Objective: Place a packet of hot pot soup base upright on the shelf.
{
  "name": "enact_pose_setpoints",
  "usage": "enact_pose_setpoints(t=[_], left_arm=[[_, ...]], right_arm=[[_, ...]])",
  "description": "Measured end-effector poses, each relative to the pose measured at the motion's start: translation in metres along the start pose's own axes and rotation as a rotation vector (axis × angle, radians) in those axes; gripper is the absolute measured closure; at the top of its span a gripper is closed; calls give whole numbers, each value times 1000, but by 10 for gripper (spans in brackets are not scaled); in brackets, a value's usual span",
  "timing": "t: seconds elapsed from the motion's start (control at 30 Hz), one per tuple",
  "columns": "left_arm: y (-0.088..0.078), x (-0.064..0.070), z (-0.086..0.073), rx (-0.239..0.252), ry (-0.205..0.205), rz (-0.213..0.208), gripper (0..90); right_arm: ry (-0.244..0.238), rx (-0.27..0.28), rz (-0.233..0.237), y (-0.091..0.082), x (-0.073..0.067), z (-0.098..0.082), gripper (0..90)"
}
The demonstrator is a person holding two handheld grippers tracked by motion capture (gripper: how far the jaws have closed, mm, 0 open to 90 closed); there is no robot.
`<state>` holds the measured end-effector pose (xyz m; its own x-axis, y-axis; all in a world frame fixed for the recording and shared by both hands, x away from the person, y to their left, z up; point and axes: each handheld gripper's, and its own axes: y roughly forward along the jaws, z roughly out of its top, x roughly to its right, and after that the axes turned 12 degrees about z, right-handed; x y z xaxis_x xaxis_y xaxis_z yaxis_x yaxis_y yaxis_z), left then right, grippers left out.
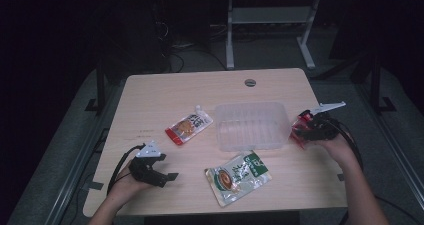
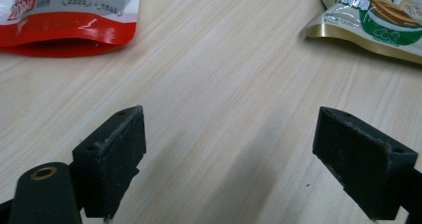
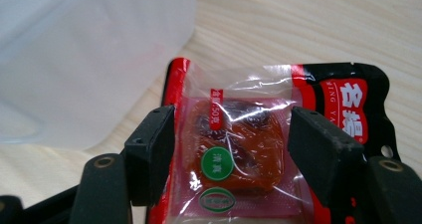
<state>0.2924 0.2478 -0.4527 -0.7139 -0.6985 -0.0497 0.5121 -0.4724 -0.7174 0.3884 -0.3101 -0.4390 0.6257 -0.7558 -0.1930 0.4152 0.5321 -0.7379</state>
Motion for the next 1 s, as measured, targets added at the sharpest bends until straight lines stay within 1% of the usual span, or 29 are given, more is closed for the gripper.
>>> enact_pose_setpoints(t=[0.03, 0.07, 0.1, 0.13, 0.17, 0.2, 0.27, 0.37, 0.47, 0.5, 0.57, 0.6, 0.7, 0.77, 0.8, 1.0], left_arm=[[0, 0, 0, 0, 0, -1, 130], [0, 0, 0, 0, 0, -1, 130], [0, 1, 0, 0, -11, -4, 130], [0, 1, 0, 0, -11, -5, 130], [0, 0, 0, -3, 1, -4, 130], [0, 0, 0, -1, 3, -4, 130], [0, -1, -1, -1, 3, -5, 130], [1, -1, -1, -3, -5, -9, 130], [1, -1, -1, -3, -1, -10, 130], [1, -1, -1, -9, 5, -11, 130], [1, -1, -1, -13, 9, -11, 130], [0, 0, -1, -15, 1, -13, 130], [0, 0, -1, -16, 0, -14, 130], [1, 0, -2, -16, -11, -16, 130], [2, 0, -2, -16, -4, -14, 131], [1, 0, -2, -16, -6, -15, 131]], right_arm=[[-13, -9, -9, 3, 1, 0, 339], [-13, -9, -9, 3, 1, 0, 339], [-14, -20, -17, 5, 1, 1, 337], [-11, -28, -17, 9, 2, 0, 331], [-13, -39, -22, 10, 2, 0, 330], [-14, -47, -21, 12, 1, 0, 329], [-16, -52, -26, 12, 1, -1, 325], [-19, -44, -25, 13, 1, -2, 319], [-30, -50, -37, 15, 0, -2, 310], [-58, -64, -61, 17, -3, -3, 303], [-65, -70, -70, 18, -5, -2, 316], [-68, -73, -71, 18, -5, -2, 320], [-63, -69, -75, 18, -5, -3, 328], [-64, -70, -80, 18, -6, -3, 349], [-67, -72, -81, 18, -6, -3, 353], [-82, -80, -84, 17, -9, -4, 383]])
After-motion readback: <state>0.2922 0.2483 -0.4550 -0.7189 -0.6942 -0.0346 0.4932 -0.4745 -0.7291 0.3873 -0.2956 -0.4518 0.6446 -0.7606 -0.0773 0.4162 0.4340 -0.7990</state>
